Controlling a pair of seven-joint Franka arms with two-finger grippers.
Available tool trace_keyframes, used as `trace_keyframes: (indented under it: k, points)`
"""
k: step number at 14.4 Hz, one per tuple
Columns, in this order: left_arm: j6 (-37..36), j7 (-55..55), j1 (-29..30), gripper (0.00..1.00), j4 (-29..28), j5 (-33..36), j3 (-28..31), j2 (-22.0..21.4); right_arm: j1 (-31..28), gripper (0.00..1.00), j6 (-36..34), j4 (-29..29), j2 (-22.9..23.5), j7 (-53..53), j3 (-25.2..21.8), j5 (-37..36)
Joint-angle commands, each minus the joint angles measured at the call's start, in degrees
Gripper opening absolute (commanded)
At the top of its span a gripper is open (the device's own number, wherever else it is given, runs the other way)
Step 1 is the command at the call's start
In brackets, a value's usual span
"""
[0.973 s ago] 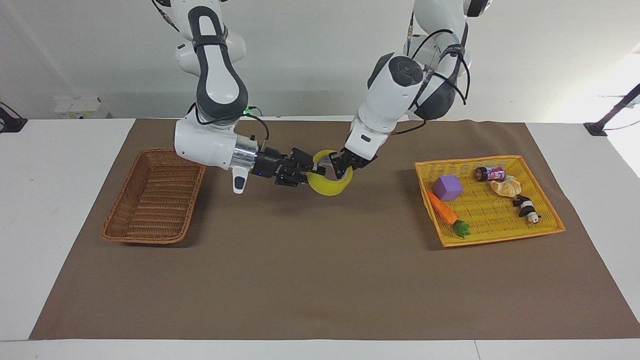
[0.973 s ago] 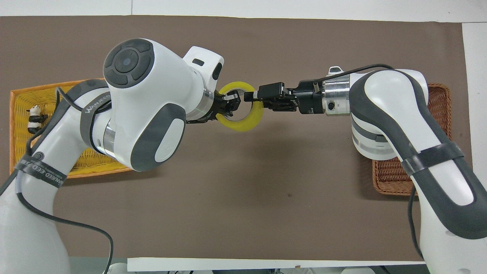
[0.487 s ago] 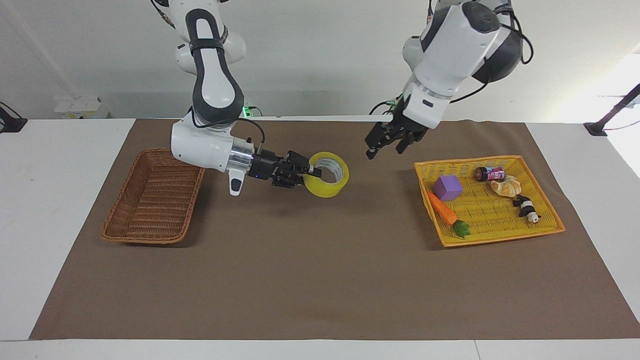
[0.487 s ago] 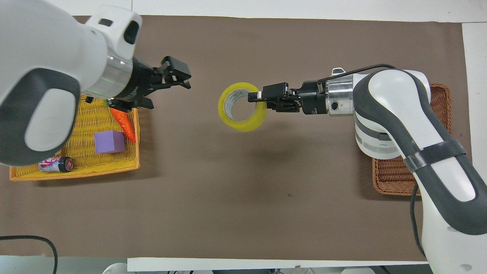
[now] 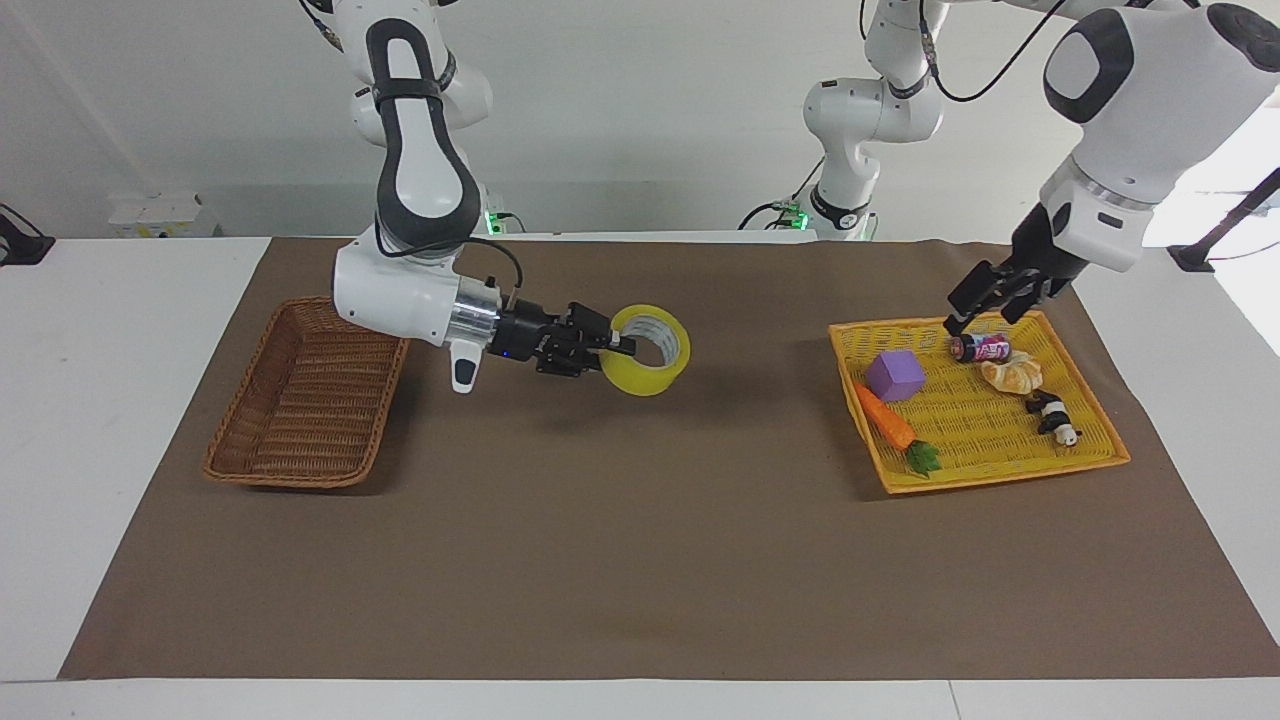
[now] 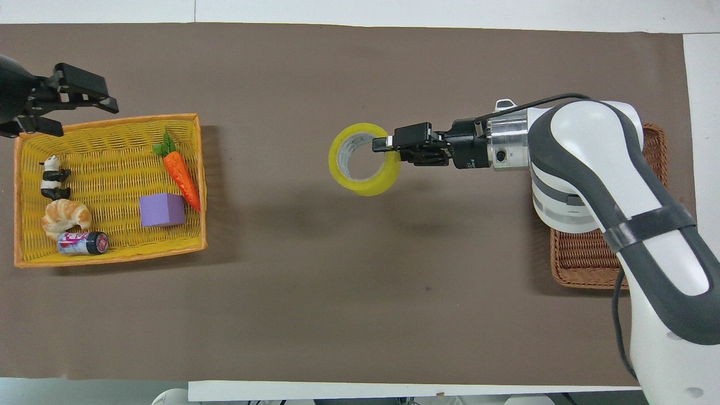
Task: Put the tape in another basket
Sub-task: 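Carry the tape with the right gripper over the wicker basket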
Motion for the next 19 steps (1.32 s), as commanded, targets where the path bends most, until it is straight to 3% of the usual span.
trace_keyframes:
  k: [1,4,8,11,15,19]
  points:
    - [-1.2,8.7,6.5,1.0,-0.3,1.7,-0.7,-0.4,-9.3,0.0,-8.1,1.0,-0.7,-1.6,0.2,-5.8]
    - [-1.8,16.1,11.2,1.0,-1.2,2.8,-0.7,-0.9,-21.7,0.0,-14.4,1.5,-0.6,-5.1,0.2,-12.1]
    - [-1.4,16.0,11.1,1.0,-2.1,2.9,-0.7,-1.1,-36.7,0.0,-21.1,3.4,-0.3,-10.5,0.2,-22.6]
    - [-2.1,16.0,11.3,1.0,-2.8,2.9,-0.7,-1.8,-44.6,0.0,-23.9,3.0,0.8,-18.8,0.2,-29.1]
    - [-1.3,16.0,13.1,1.0,-2.5,3.7,-0.3,-2.0,-46.1,0.0,-23.5,2.7,4.8,-25.6,0.1,-29.5]
    - [-2.1,15.9,12.6,1.0,-2.4,3.9,-0.3,-2.3,-45.3,0.0,-20.0,-0.2,5.1,-27.0,0.2,-29.6]
